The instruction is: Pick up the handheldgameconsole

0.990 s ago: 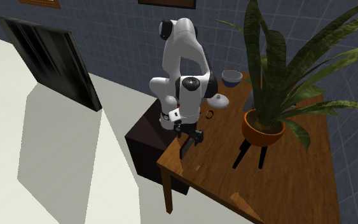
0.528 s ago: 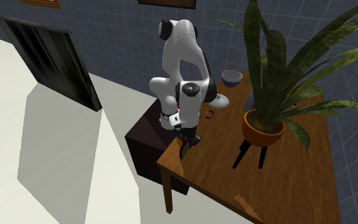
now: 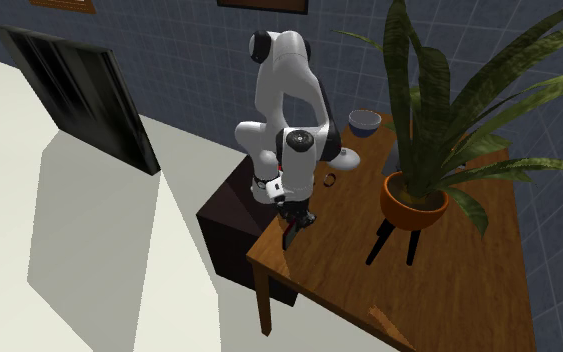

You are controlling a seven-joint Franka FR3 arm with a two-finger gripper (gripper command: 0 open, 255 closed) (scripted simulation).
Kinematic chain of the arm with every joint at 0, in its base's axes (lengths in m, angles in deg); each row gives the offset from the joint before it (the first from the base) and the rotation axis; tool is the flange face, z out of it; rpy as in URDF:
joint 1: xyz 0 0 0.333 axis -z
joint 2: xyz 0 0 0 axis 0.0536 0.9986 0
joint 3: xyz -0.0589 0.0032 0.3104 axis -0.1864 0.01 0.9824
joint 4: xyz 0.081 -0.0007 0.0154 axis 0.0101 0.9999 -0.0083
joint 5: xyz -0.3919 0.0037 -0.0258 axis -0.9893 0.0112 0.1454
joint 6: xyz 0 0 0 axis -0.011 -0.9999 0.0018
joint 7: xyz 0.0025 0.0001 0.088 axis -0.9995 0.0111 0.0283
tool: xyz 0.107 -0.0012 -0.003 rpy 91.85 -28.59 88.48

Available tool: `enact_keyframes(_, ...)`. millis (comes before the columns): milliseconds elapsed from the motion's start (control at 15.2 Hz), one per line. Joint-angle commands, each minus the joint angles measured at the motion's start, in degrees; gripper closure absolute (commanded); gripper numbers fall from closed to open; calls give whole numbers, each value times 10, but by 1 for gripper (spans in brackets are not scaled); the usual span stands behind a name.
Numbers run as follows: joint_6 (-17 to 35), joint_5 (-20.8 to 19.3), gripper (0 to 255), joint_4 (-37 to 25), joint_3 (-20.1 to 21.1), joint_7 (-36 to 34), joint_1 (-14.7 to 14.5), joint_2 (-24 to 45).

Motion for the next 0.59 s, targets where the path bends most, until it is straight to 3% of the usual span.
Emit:
enact_keyframes(0,-9,0,255,-4,-2,1,-1,-5)
enact_keyframes(528,-81,-5,255,-45,-22,3,-2,-36)
